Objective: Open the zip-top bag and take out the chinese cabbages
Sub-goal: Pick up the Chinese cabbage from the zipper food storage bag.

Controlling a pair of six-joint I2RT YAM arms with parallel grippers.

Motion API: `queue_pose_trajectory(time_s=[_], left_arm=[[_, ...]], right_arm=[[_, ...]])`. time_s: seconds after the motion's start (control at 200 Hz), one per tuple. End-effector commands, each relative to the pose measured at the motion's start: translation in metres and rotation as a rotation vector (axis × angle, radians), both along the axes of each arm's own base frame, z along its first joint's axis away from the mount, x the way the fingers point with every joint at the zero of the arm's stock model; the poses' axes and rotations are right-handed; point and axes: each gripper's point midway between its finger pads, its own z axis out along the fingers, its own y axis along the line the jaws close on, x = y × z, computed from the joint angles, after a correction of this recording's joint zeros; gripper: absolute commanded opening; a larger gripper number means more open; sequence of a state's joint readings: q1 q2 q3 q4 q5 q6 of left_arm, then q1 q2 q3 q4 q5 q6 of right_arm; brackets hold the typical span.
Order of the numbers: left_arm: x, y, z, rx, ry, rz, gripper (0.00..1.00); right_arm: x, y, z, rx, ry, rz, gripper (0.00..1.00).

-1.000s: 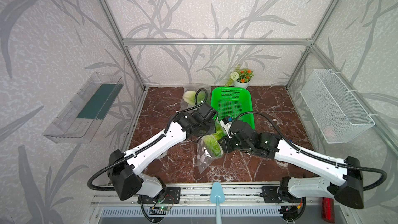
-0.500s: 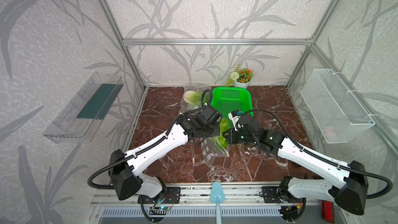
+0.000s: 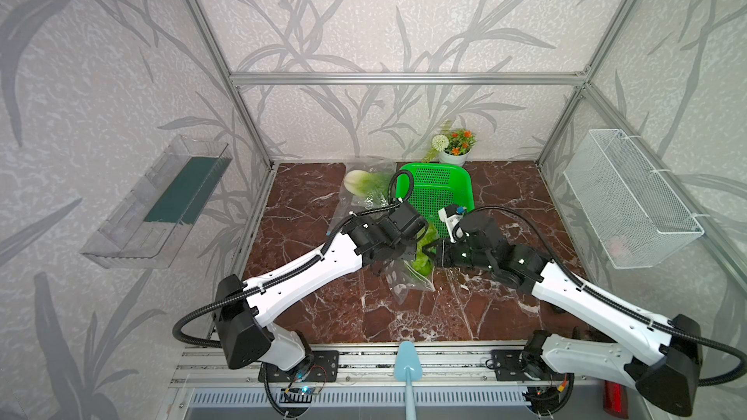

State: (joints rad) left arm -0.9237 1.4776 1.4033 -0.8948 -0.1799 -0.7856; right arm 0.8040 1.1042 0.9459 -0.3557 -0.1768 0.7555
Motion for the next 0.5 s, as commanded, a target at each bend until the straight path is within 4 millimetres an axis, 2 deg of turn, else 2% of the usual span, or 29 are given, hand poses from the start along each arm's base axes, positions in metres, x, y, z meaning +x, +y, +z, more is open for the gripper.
queue_pose_trajectory(time_s=[0.0, 0.16, 0.27, 0.405, 0.495], left_arm=[[0.004, 0.025, 0.007, 0.087, -0.047, 0.058, 0.00], [0.008, 0.022, 0.012, 0.074, -0.070, 0.059, 0.00], [0.006, 0.014, 0.008, 0.056, -0.042, 0.031, 0.00], [0.007, 0.020, -0.002, 0.088, -0.031, 0.069, 0.00], [0.012, 0.019, 0.001, 0.076, -0.053, 0.086, 0.00]], right_arm=[[-0.008, -0.010, 0.016, 0.039, -0.028, -0.007, 0.00], [-0.018, -0.010, 0.017, 0.091, -0.027, 0.015, 0.00], [-0.019, -0.010, 0.032, 0.153, -0.077, 0.013, 0.00], [-0.026, -0.010, 0.055, 0.203, -0.158, 0.057, 0.00], [-0.034, -0.006, 0.061, 0.207, -0.180, 0.109, 0.00]])
